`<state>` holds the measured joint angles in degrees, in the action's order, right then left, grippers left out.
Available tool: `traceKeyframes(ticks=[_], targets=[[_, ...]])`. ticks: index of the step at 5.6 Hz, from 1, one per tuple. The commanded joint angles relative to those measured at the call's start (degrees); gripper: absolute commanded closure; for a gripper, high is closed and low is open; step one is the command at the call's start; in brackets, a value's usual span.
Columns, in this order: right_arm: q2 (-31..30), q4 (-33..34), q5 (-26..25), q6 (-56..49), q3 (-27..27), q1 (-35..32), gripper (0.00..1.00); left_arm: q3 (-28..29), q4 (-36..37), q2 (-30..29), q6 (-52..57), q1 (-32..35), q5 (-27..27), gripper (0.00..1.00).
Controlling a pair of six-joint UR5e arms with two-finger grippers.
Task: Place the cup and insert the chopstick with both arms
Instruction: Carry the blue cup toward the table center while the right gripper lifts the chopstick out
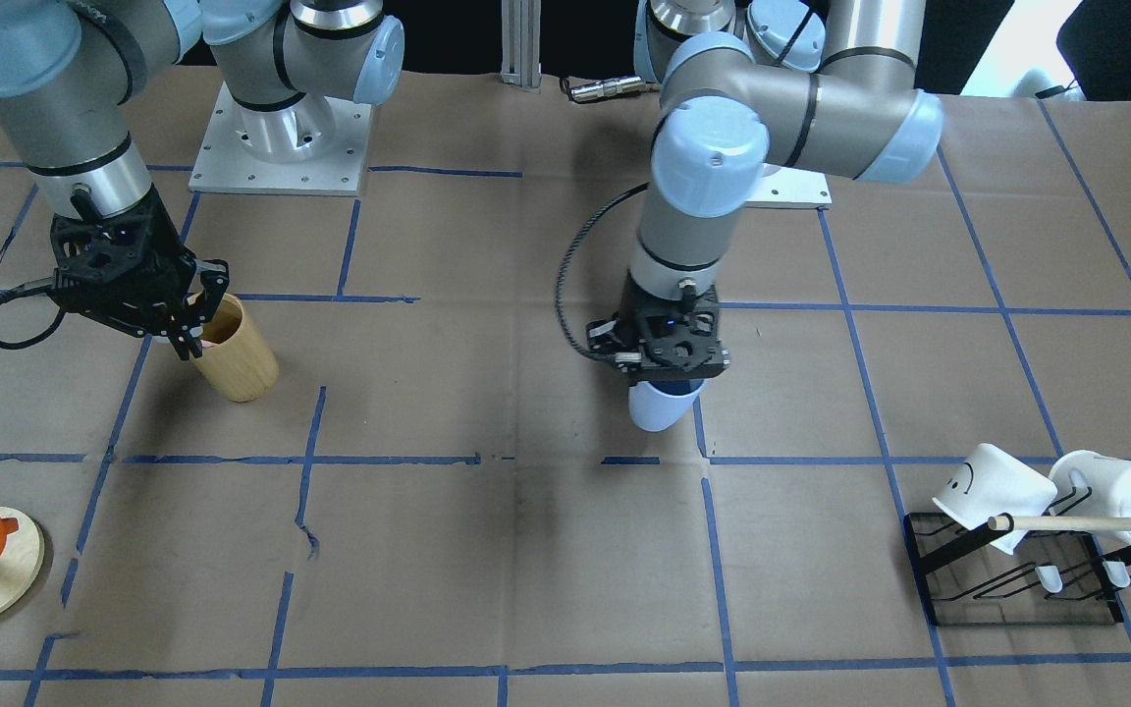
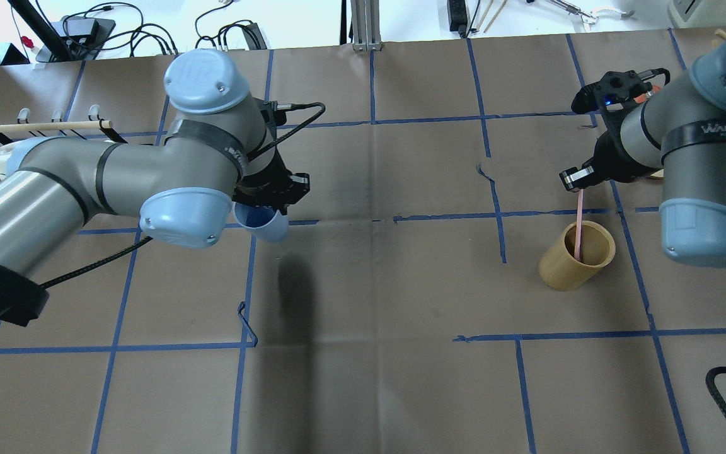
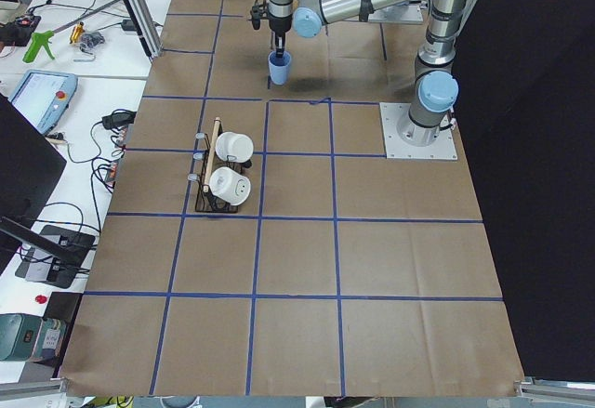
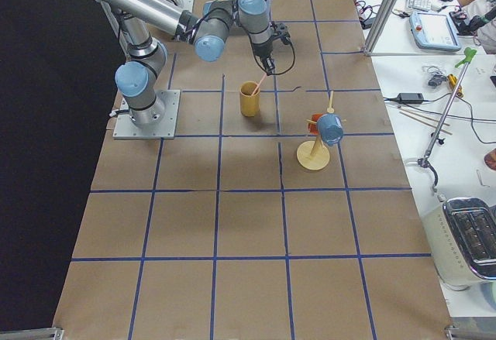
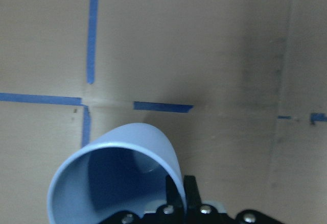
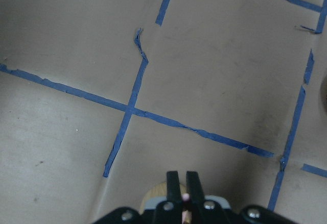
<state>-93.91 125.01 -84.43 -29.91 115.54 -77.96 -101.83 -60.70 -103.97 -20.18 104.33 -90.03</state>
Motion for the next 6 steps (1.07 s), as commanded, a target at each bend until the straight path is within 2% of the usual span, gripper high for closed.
traceKeyframes(ticks=[1,3,4,5,6], targets=[[0.7,-13.4,-0.1,2.5,-12.4,-0.3,0.91,12.1,0.1,-11.6,-17.7,11.4,-1.5,0.94],[5.4,-29.2,-0.6,12.1,-28.6,-0.3,0.91,11.6,0.7,-13.2,-20.3,12.1,-1.4,0.91],[7.4,-36.2,-0.8,18.1,-35.7,-1.0,0.91,11.4,0.6,-13.2,-18.6,12.1,-1.5,0.31],[9.7,-41.4,-0.9,27.9,-41.2,-4.0,0.92,11.6,0.7,-12.8,-18.4,12.0,-1.5,0.01],[11.9,-42.3,-1.8,35.8,-43.1,-8.0,0.92,13.0,-0.3,-11.1,-17.0,11.3,-1.7,0.01]])
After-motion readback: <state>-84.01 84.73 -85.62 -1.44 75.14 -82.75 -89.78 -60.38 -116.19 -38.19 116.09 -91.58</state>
